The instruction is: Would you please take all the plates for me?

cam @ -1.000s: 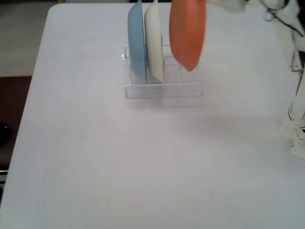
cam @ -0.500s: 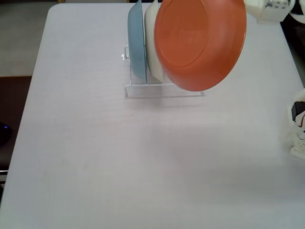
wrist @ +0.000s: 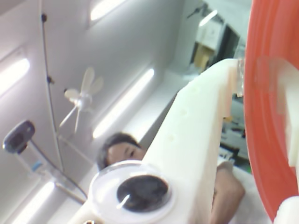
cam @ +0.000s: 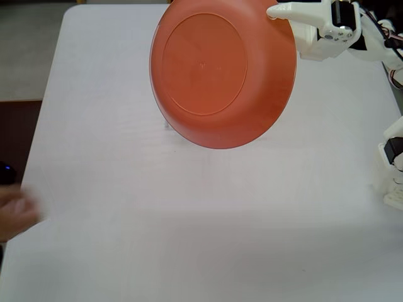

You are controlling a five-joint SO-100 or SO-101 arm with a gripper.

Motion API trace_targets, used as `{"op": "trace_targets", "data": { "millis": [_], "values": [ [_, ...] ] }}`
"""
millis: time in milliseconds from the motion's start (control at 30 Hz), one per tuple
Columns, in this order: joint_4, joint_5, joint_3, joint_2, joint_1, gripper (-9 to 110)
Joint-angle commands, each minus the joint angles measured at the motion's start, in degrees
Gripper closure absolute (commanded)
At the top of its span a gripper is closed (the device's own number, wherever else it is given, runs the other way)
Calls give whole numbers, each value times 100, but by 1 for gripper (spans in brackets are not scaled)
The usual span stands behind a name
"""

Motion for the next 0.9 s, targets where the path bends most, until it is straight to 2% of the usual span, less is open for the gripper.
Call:
{"op": "trace_targets", "data": {
  "millis": [0, 267, 533, 667, 733, 867],
  "values": [
    [-378, -18, 44, 97, -88, 102],
    [-765, -53, 571, 334, -105, 102],
    [-642, -97, 756, 492, -44, 101],
    [-70, -211, 756, 536, 229, 71],
    [185, -264, 756, 580, 352, 63],
    [624, -615, 677, 633, 650, 57]
  ]
}}
